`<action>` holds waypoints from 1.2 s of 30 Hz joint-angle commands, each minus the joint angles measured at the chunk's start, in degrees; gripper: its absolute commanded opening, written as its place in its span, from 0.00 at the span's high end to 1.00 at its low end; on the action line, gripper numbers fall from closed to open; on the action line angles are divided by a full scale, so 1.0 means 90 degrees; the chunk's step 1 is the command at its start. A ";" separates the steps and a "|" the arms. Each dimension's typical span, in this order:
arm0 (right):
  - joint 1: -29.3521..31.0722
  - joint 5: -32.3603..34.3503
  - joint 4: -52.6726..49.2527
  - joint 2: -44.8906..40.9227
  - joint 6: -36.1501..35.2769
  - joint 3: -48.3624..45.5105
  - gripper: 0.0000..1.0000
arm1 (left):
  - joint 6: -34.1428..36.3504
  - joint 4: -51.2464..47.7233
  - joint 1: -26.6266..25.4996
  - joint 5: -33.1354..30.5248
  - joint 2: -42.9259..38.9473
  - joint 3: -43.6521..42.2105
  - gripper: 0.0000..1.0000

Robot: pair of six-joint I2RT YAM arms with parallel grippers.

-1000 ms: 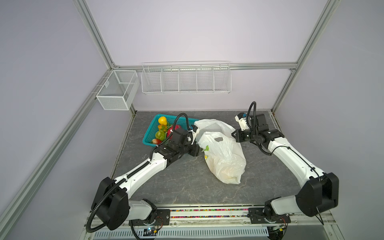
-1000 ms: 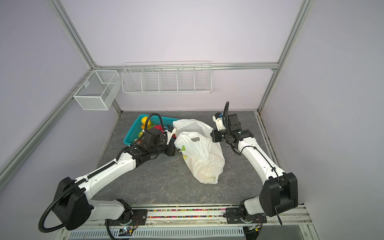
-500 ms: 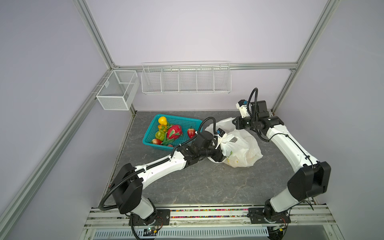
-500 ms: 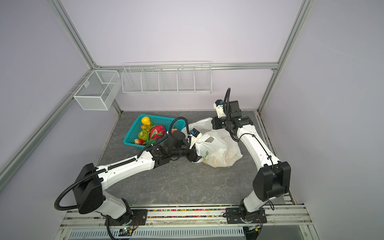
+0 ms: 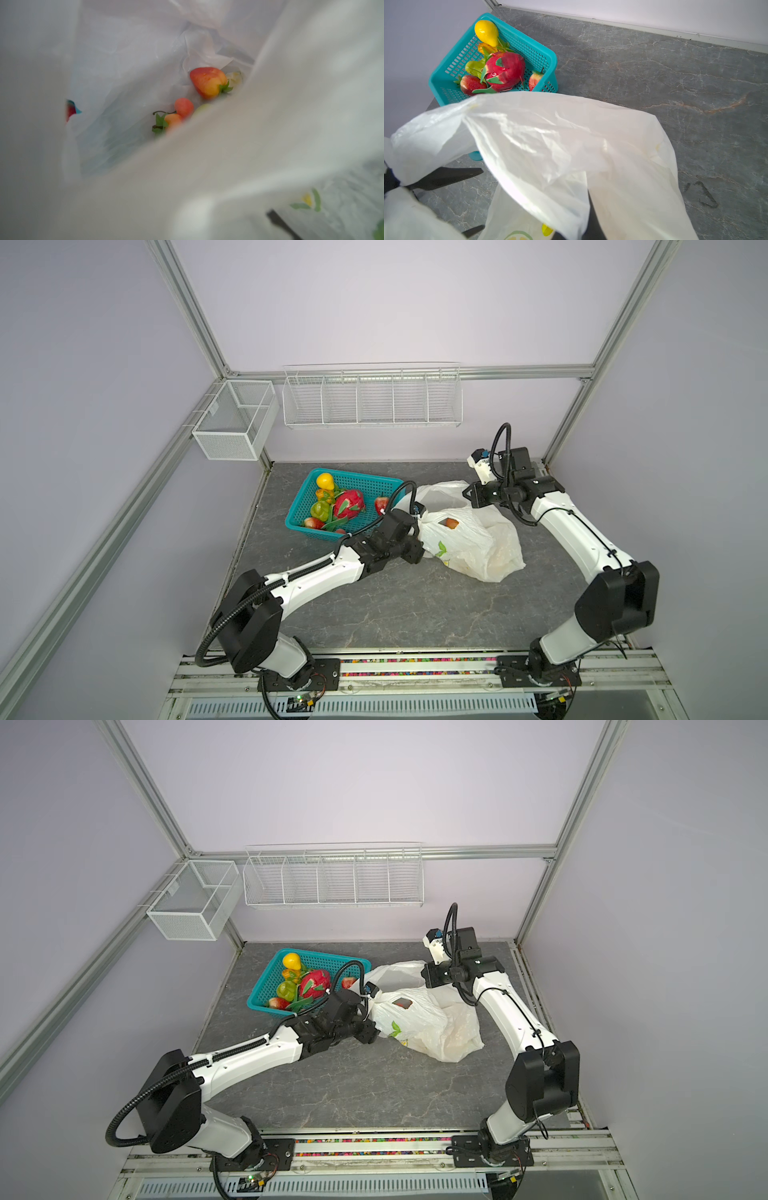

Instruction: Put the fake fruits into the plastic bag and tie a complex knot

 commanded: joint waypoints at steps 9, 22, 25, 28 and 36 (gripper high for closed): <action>-0.0505 -0.0838 0.0392 -0.0080 0.0574 -0.0243 0.93 | 0.0572 0.0246 0.0243 -0.0243 -0.0845 -0.0756 0.17; -0.0586 -0.0855 0.0520 -0.0091 0.0770 -0.0377 0.93 | 0.0076 -0.0148 0.0747 -0.0680 -0.1670 -0.1082 0.18; -0.0586 -0.0874 0.0562 -0.0125 0.0784 -0.0460 0.93 | -0.0788 -0.0479 0.1512 -0.0553 -0.1772 -0.0827 0.24; -0.0581 -0.0848 0.0562 -0.0138 0.0767 -0.0493 0.93 | -0.1353 -0.0722 0.2150 -0.0421 -0.1615 -0.0559 0.26; -0.0586 -0.0772 0.0511 -0.0135 0.0693 -0.0480 0.94 | -0.1161 -0.2656 0.2630 0.0106 0.0371 0.1304 0.29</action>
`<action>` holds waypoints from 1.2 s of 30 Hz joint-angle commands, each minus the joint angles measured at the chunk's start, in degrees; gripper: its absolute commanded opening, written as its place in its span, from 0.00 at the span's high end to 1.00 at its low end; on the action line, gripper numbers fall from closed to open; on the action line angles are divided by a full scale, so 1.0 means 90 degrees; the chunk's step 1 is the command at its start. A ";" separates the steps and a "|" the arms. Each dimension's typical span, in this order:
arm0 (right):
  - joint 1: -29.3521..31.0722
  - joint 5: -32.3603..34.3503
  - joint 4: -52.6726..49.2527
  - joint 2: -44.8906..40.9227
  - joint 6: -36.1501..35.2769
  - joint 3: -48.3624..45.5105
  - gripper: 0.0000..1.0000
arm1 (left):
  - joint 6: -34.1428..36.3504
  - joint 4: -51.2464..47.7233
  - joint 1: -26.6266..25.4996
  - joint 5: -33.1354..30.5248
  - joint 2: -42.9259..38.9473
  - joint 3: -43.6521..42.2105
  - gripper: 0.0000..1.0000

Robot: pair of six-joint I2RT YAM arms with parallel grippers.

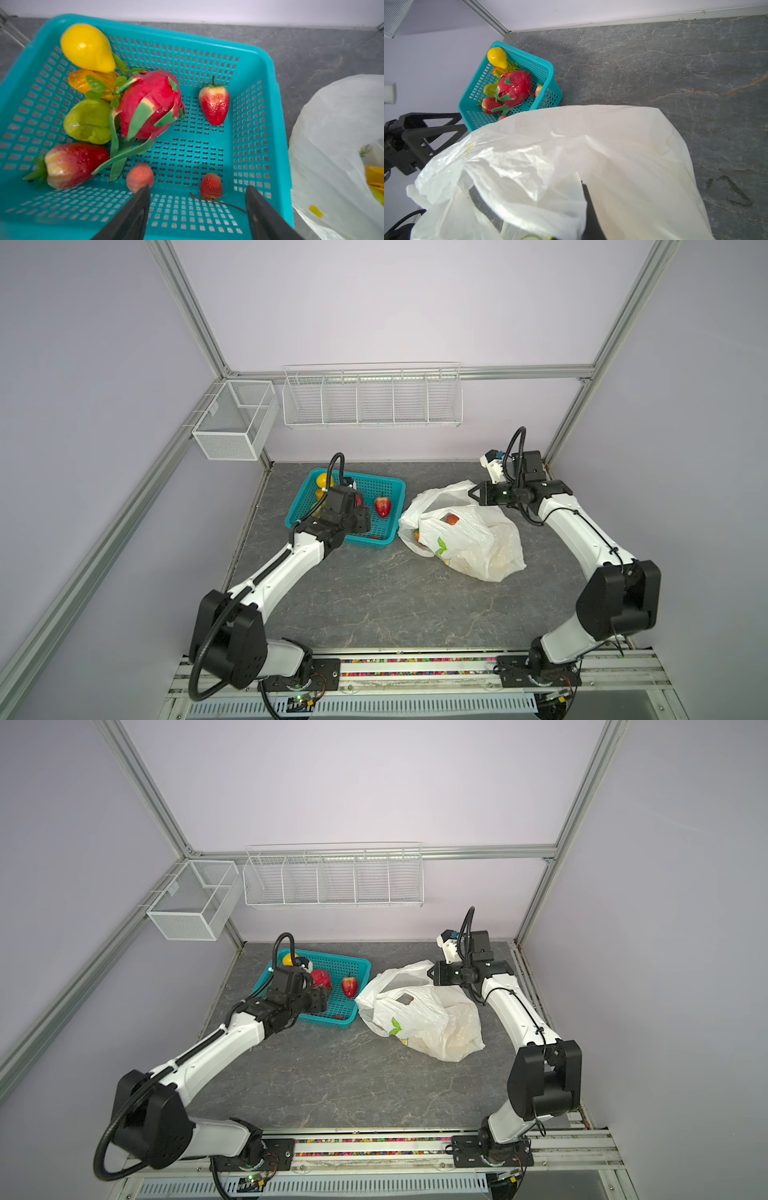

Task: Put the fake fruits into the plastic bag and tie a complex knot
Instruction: 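Move the left gripper back over the basket toward the lychee, then lower the left gripper and grasp the lychee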

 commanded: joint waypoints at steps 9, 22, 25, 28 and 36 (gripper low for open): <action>-0.0008 0.0025 0.0121 -0.0184 -0.0062 -0.0137 0.93 | 0.0329 -0.3120 -0.0005 0.0893 0.2579 0.2532 0.32; -0.0008 0.0071 0.0160 -0.0306 -0.0066 -0.0231 0.93 | 0.0462 -0.3265 -0.0034 0.1109 0.3630 0.2881 0.38; -0.0008 0.0083 0.0145 -0.0302 -0.0064 -0.0242 0.93 | 0.0457 -0.3141 -0.0067 0.1196 0.3748 0.2870 0.41; -0.0003 0.0091 0.0140 -0.0316 -0.0064 -0.0241 0.93 | 0.0442 -0.3041 -0.0091 0.1237 0.3875 0.2844 0.43; -0.0008 0.0091 0.0159 -0.0267 -0.0066 -0.0251 0.93 | 0.0403 -0.2884 -0.0123 0.1226 0.3970 0.2701 0.56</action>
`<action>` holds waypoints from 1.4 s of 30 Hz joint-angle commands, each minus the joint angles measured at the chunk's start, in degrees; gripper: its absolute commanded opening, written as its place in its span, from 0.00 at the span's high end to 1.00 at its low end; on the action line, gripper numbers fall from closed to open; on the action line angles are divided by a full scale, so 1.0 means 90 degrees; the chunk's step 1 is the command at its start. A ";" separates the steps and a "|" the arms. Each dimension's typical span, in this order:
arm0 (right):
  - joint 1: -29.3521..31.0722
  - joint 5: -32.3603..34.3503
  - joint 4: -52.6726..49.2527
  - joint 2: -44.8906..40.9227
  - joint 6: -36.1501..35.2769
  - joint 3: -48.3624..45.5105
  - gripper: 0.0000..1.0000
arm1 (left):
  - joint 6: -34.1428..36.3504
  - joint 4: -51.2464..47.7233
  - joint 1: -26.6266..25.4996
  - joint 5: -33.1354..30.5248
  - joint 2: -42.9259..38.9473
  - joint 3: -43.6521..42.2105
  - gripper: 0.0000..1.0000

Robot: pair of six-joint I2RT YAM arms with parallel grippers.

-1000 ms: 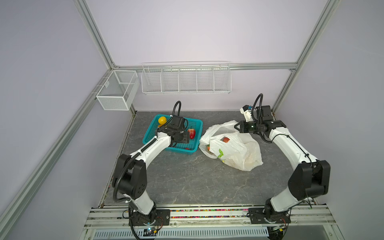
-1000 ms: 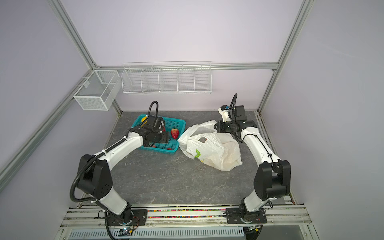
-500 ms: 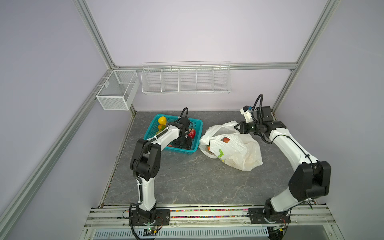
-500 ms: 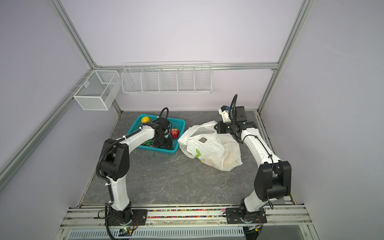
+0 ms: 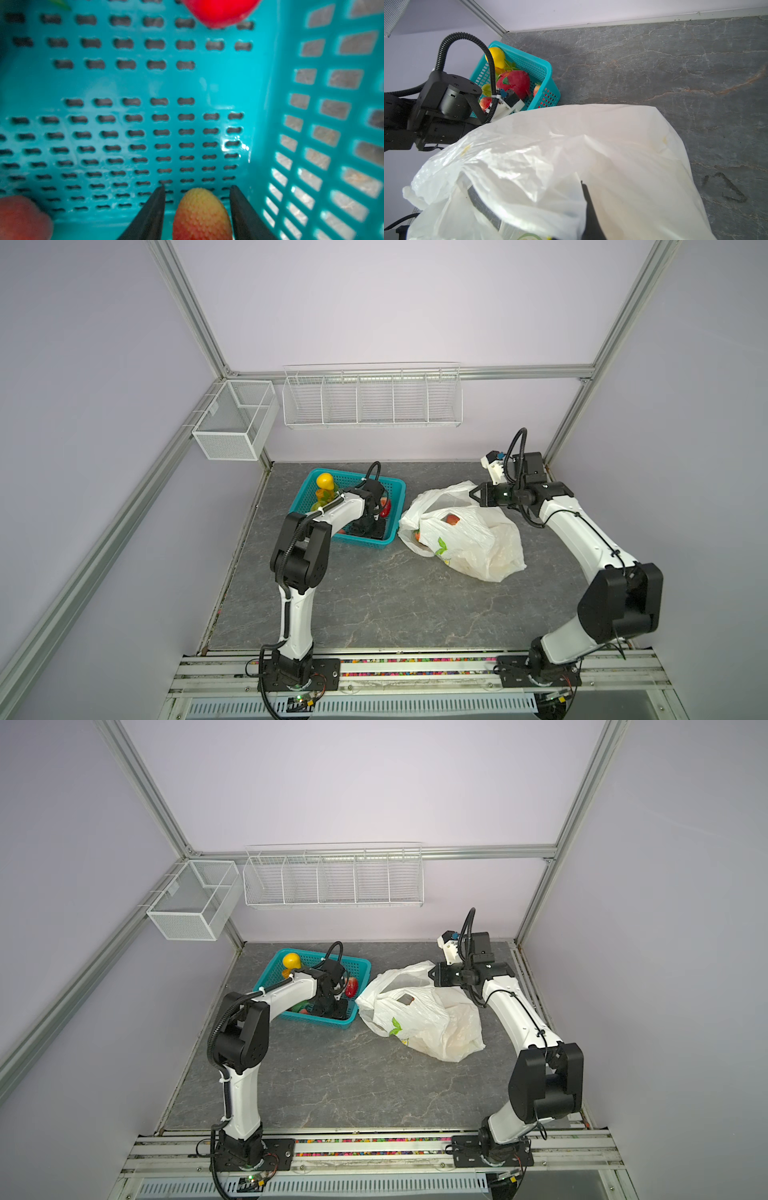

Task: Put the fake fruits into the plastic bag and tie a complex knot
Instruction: 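Lower the left gripper and grasp the lychee, then carry the lychee with the left gripper into the bag mouth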

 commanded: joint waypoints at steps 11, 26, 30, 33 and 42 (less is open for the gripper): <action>-0.0008 0.0023 0.0079 -0.0143 -0.0064 -0.0127 0.93 | -0.0226 0.0135 -0.0042 -0.0381 -0.0699 -0.0185 0.71; -0.0008 0.0071 0.0060 -0.0078 -0.0061 -0.0090 0.93 | -0.0530 0.1337 -0.0317 -0.0380 -0.3690 -0.2134 0.74; -0.0008 0.0110 0.0050 -0.0071 -0.0065 -0.0073 0.93 | -0.0698 0.2410 -0.0795 0.0269 -0.4753 -0.3310 0.76; -0.0008 0.0122 0.0052 -0.0050 -0.0055 -0.0029 0.93 | -0.0773 0.3509 -0.1317 0.0559 -0.5065 -0.3876 0.77; 0.0003 0.0142 -0.0043 -0.0205 -0.0090 -0.0057 0.93 | -0.1077 0.5226 -0.1917 0.0562 -0.3678 -0.3132 0.77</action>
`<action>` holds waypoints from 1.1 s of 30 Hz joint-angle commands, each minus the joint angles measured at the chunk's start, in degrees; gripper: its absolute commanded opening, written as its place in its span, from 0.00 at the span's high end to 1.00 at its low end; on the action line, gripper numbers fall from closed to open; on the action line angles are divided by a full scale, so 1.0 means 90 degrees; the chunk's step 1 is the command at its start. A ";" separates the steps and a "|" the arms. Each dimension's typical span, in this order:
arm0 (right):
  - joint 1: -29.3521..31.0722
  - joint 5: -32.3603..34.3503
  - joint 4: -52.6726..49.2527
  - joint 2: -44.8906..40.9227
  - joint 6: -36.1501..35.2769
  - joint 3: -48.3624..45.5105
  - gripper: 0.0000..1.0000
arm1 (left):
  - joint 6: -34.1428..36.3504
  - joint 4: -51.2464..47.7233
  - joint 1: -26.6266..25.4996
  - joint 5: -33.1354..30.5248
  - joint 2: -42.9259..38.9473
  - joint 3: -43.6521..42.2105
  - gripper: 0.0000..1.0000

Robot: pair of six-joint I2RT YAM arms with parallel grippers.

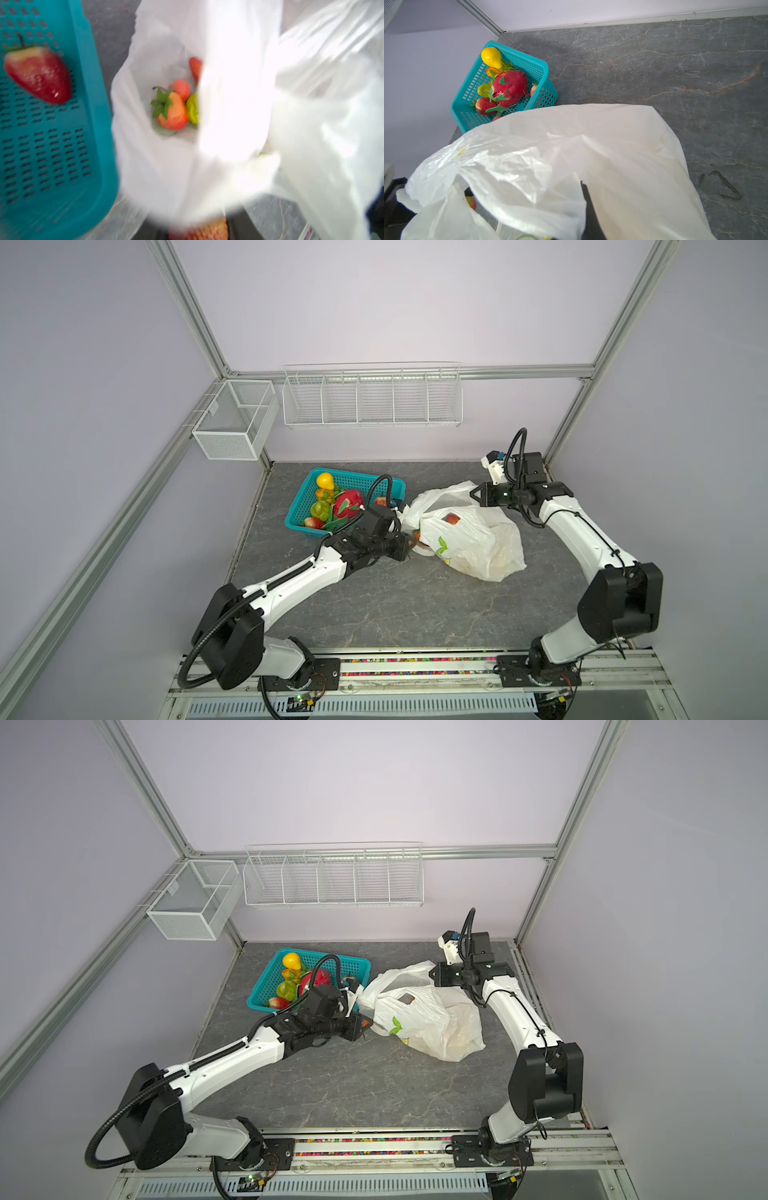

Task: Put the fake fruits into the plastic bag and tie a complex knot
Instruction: 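Carry the lychee with the left gripper into the bag mouth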

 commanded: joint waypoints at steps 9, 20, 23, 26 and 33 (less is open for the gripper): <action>0.0049 -0.0074 -0.0002 -0.0226 -0.0071 -0.0057 0.93 | -0.1105 0.2347 -0.0020 -0.0743 0.1619 0.0716 0.75; 0.0109 -0.0115 0.0020 -0.0199 -0.0082 -0.0060 0.93 | -0.1518 0.2423 -0.0497 -0.0732 0.3021 0.1882 0.67; 0.0113 -0.0075 -0.0026 -0.0234 -0.0109 -0.0070 0.93 | -0.1332 0.2338 -0.0555 -0.0575 0.3026 0.1914 0.52; 0.0109 -0.0038 -0.0015 -0.0252 -0.0129 -0.0067 0.93 | -0.0993 0.2324 -0.0553 -0.0748 0.2718 0.1657 0.39; 0.0109 0.0004 -0.0036 -0.0229 -0.0164 -0.0070 0.93 | -0.0232 0.1878 -0.0411 -0.0868 0.2131 0.1348 0.23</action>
